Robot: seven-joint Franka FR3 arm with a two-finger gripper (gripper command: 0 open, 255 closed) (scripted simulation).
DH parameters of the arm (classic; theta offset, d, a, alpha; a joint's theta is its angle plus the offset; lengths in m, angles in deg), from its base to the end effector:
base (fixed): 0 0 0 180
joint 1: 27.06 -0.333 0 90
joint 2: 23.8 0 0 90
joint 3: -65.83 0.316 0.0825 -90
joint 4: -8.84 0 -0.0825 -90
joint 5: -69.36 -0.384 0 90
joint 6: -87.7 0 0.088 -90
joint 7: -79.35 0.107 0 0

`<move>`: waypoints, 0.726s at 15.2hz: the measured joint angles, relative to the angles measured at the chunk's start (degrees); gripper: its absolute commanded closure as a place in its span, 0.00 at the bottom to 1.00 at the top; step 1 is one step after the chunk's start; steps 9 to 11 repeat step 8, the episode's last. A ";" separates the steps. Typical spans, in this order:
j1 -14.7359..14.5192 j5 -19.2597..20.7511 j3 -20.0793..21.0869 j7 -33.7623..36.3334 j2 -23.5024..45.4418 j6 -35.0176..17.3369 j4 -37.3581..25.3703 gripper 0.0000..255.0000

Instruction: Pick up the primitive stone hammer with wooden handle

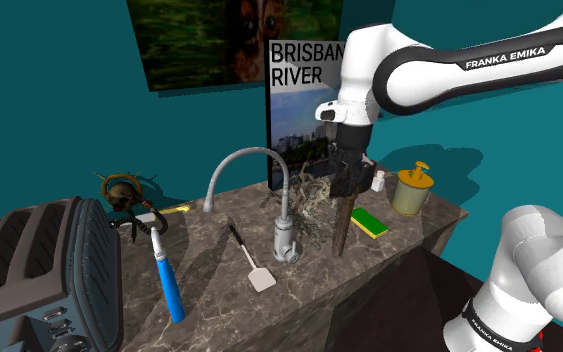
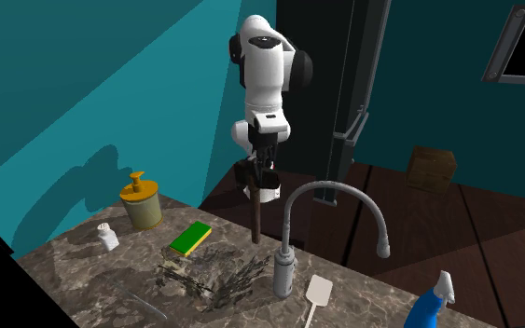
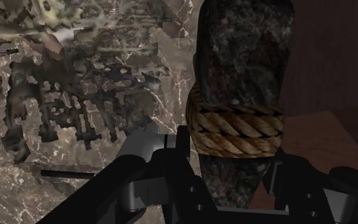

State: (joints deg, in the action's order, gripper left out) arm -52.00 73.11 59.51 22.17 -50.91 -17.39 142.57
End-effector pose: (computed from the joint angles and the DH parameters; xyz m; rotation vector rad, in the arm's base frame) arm 0.3884 0.1211 0.5105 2.4466 1.9657 -0.0491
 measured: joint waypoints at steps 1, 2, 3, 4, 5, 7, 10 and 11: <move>-0.01 -0.03 0.04 -0.01 -0.14 0.84 -0.71 1.00; -0.06 -0.08 0.15 0.09 -0.25 1.58 -1.33 1.00; -0.07 -0.10 0.17 0.06 -0.23 2.32 -2.09 1.00; -0.03 -0.09 0.09 -0.09 -0.13 3.06 -2.94 1.00; -0.05 -0.12 0.13 -0.09 -0.09 3.83 -3.74 1.00; -0.08 -0.17 0.18 -0.13 -0.08 5.40 -5.31 1.00; -0.09 -0.19 0.22 -0.11 -0.11 5.86 -5.75 1.00; -0.09 -0.19 0.22 -0.11 -0.11 5.86 -5.75 1.00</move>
